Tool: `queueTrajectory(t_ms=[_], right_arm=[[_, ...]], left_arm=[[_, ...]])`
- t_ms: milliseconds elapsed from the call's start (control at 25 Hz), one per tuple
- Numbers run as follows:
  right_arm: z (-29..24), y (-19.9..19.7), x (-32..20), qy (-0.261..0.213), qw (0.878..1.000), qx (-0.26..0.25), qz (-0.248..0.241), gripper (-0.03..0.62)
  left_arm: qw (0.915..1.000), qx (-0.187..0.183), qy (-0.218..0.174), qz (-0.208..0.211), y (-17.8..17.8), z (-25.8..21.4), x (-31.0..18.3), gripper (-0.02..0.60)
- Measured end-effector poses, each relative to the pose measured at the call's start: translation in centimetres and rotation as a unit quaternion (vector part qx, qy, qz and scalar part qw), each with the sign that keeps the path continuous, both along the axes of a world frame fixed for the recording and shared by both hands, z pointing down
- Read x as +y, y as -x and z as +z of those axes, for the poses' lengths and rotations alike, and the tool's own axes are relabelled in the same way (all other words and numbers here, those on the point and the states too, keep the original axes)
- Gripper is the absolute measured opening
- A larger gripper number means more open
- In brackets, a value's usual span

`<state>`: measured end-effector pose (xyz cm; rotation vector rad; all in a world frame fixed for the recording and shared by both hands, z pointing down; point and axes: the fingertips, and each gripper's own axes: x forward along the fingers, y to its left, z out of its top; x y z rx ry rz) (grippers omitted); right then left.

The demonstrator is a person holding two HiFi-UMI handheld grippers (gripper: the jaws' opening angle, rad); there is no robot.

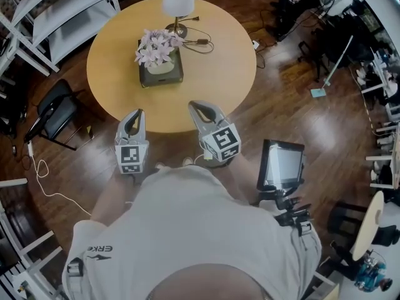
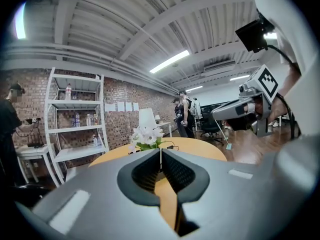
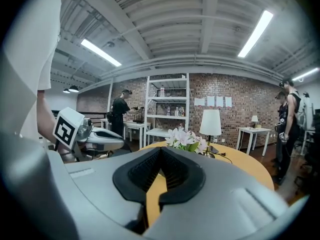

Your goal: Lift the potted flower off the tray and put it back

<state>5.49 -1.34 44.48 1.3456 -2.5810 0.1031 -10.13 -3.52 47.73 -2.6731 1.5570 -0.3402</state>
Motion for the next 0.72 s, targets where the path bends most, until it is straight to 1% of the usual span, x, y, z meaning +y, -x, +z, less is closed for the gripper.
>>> queueTrajectory(t_ms=[160,400,720], right_arm=[[0.4,-0.5,1.2,0.013,1.000,-0.024,-0.002,0.014],[1.3,-1.1,2.2,0.031,0.999,-0.039,0.005,0.014],[1.4,-1.0,2.3,0.030,0.999,-0.041,0.003,0.014]], left_arm=[[0.9999,0.007,0.003,-0.008,-0.4,-0.1,0.5,0.009],[0.9999,0.003,0.004,-0.009,-0.8,-0.1,1.4,0.009],[1.0000,-0.003,0.007,-0.004,-1.1,0.2,2.0,0.009]])
